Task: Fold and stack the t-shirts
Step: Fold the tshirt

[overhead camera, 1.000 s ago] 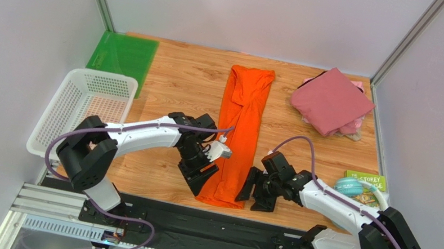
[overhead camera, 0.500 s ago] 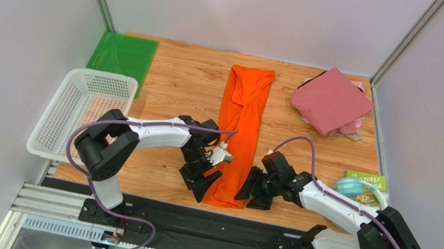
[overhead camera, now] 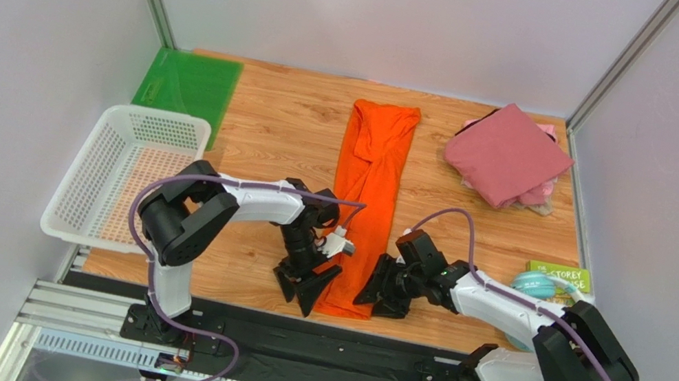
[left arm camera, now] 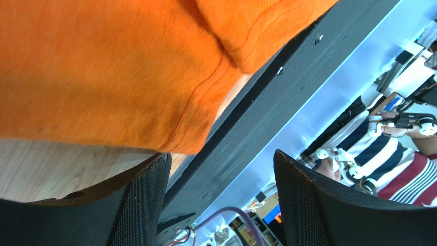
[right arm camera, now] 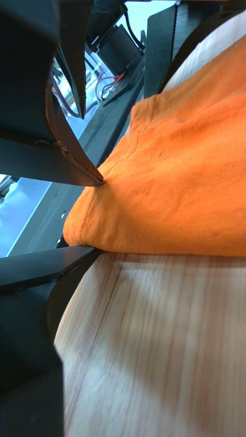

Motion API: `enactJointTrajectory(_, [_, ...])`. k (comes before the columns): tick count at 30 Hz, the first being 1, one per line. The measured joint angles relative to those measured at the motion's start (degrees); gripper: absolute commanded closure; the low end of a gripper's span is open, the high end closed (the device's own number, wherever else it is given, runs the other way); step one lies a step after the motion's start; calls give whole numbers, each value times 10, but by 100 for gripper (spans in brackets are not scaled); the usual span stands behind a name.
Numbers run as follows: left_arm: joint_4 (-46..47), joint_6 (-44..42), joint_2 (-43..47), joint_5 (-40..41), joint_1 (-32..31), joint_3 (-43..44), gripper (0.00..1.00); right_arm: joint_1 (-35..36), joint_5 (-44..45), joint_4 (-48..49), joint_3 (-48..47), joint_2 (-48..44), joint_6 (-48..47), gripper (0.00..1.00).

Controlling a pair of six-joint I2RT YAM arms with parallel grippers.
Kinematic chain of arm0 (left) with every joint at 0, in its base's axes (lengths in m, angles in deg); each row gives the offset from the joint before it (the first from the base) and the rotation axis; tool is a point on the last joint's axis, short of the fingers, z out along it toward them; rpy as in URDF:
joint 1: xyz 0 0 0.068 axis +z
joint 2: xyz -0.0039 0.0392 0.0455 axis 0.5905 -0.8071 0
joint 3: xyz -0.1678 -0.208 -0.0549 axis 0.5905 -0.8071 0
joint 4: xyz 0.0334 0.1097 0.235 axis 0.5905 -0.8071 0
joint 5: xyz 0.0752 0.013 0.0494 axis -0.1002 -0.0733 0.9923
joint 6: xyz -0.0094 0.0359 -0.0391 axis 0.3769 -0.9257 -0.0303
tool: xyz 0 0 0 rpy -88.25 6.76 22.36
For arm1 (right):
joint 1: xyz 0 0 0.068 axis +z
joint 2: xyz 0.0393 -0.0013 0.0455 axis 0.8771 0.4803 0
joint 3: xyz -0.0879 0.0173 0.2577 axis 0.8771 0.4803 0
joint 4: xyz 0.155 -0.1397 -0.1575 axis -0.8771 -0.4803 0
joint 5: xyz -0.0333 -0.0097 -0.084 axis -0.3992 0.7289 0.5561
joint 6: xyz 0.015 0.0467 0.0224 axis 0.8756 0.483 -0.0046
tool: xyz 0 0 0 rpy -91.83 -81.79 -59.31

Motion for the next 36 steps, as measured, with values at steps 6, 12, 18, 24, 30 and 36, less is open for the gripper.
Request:
enactJointTrajectory(6, [-14, 10, -14, 16, 0, 15, 26, 0, -13, 15, -2, 12, 0, 52])
enactJointTrajectory(12, [0, 25, 21, 101, -4, 4, 32, 0, -12, 14, -2, 12, -4, 55])
enactJointTrajectory(18, [31, 31, 49, 152, -3, -15, 35, 0, -11, 12, 3, 7, -4, 56])
enactJointTrajectory(24, [34, 40, 50, 151, -8, -16, 34, 0, -6, -1, 7, -10, -4, 56])
enactJointTrajectory(30, [40, 42, 46, 146, -27, -9, 34, 0, -1, -10, 7, -18, -4, 57])
enactJointTrajectory(36, [44, 45, 30, 127, -38, 7, 36, 0, 2, -14, 7, -18, -4, 58])
